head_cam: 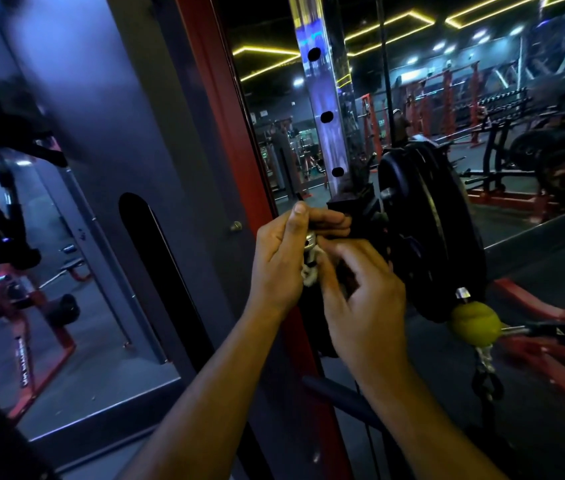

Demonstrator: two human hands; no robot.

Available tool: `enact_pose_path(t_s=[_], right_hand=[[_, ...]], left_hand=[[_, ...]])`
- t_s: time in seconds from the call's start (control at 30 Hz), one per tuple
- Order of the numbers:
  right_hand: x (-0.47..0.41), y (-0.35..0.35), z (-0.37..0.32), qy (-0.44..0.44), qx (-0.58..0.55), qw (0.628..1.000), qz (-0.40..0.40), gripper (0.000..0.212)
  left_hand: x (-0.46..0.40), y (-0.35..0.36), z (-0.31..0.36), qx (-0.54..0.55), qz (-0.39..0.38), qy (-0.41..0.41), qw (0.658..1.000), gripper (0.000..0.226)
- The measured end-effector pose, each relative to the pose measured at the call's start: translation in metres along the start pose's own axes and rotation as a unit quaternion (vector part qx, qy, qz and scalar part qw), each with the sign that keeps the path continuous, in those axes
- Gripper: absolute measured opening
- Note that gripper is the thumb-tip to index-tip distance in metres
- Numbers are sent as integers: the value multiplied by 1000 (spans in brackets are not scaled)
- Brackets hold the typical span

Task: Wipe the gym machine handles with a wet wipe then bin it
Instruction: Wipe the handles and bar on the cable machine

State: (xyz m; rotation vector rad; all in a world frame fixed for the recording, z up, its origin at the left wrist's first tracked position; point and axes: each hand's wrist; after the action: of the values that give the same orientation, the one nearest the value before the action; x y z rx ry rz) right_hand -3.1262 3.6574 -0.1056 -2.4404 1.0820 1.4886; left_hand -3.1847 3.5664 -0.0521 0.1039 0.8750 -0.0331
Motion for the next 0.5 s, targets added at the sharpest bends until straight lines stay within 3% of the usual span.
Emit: enact_pose_path(t_s=[0.13,0.33,0.5], right_hand=[[36,-10,14,-67,3,997,-30,37],[1,-2,10,4,-32,999,31,29],[20,-8,16,-113,-7,994,15,14]], left_hand=[[0,2,-1,8,15,0,1000,49],[1,1,2,-28,19,3,999,50],[2,1,4,-12,9,-17,1000,49]])
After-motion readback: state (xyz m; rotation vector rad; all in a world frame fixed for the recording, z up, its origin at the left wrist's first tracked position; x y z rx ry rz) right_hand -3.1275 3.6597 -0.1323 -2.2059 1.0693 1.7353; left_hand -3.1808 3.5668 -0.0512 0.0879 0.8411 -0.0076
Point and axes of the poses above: each hand's wrist, its own x-axis away from the middle knuckle, its own y-axis out of the palm, z = x × y, and after that the axes turned 14 degrees about z, right-handed
